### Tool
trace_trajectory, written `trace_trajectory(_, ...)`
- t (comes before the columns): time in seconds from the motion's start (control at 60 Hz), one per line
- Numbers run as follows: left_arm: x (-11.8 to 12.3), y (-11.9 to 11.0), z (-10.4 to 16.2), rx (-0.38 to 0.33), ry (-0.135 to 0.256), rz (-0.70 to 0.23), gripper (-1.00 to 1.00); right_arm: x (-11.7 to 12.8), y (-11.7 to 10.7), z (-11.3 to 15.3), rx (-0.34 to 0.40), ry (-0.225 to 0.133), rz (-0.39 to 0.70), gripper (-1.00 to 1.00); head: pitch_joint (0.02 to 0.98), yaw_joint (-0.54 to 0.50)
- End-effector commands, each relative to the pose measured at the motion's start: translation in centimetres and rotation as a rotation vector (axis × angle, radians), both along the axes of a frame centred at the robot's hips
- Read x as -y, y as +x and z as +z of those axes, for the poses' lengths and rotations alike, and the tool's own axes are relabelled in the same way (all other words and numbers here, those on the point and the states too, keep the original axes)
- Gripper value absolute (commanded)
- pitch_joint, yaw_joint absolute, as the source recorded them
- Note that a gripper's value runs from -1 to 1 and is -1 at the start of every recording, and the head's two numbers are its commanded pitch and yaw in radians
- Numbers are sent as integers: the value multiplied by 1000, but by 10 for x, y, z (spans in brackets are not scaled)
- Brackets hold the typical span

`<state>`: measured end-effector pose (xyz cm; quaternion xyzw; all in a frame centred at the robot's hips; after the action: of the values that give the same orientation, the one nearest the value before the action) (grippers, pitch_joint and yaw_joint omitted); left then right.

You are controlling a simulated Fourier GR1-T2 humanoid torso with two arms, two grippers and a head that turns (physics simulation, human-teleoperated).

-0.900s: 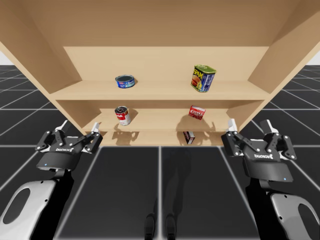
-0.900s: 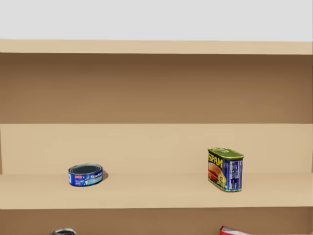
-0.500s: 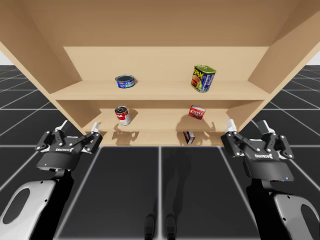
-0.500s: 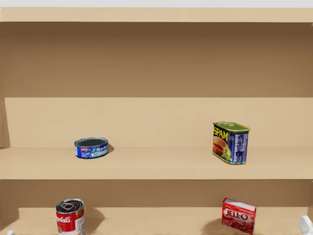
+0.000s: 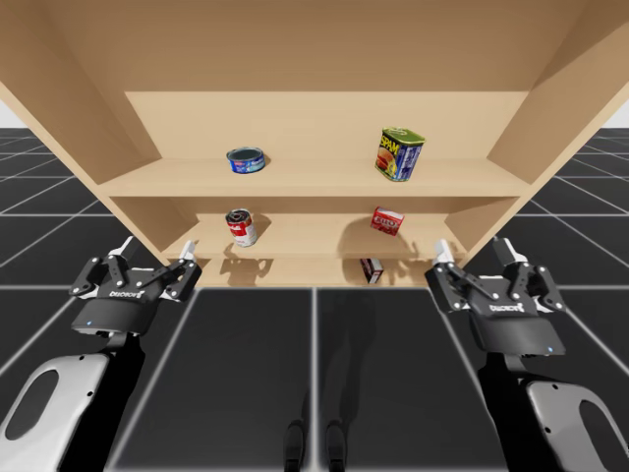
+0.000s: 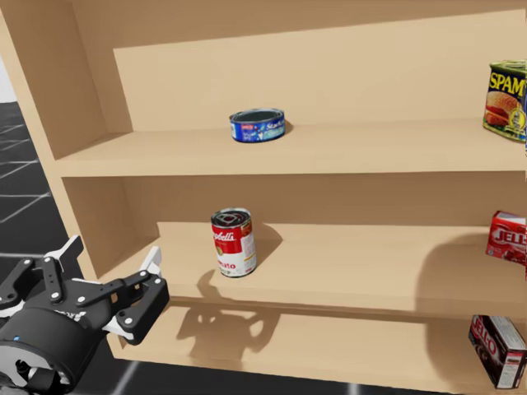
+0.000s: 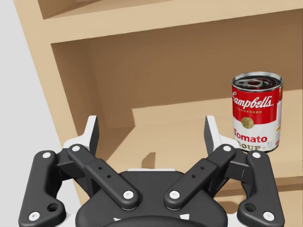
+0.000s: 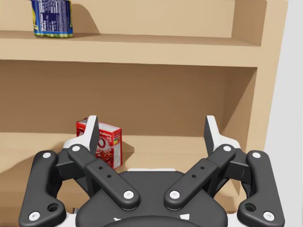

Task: Find the tomato soup can on the shelf and bring it to me.

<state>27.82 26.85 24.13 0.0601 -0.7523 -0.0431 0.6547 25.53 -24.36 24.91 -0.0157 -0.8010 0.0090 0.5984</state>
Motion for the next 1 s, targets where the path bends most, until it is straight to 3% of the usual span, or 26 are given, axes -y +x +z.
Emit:
trace_trajectory(0.017,0,0,1,-2,-11,-8,-1000,-5,0,-3,-12,-17,12,-1000,495,259)
trace_trajectory(0.067,0,-1,2,-8,-30,-22,-1000,-5,1,-4,-15,-22,15,-1000,505,268)
trace_trajectory(0.183,1,-2,3,-17,-35,-32,-1000,-6,1,-5,-19,-27,20,-1000,514,277)
trace_trajectory(0.383,15,-13,13,-43,-41,-97,-1000,-6,1,-7,-24,-30,21,-1000,511,264)
trace_trajectory(0.567,26,-17,25,-107,-34,-84,-1000,-5,2,-7,-26,-32,17,-1000,506,262)
trace_trajectory(0.633,30,-17,27,-124,-19,-89,-1000,-5,2,-7,-28,-33,17,-1000,504,259)
trace_trajectory(0.767,37,-16,33,-171,-40,-144,-1000,-4,3,-8,-30,-34,15,-1000,505,258)
trace_trajectory(0.883,44,-8,33,-188,-28,-136,-1000,-3,3,-8,-29,-33,12,-1000,504,264)
trace_trajectory(1.0,48,1,33,-195,-50,-143,-1000,-3,3,-8,-30,-29,11,-1000,505,269)
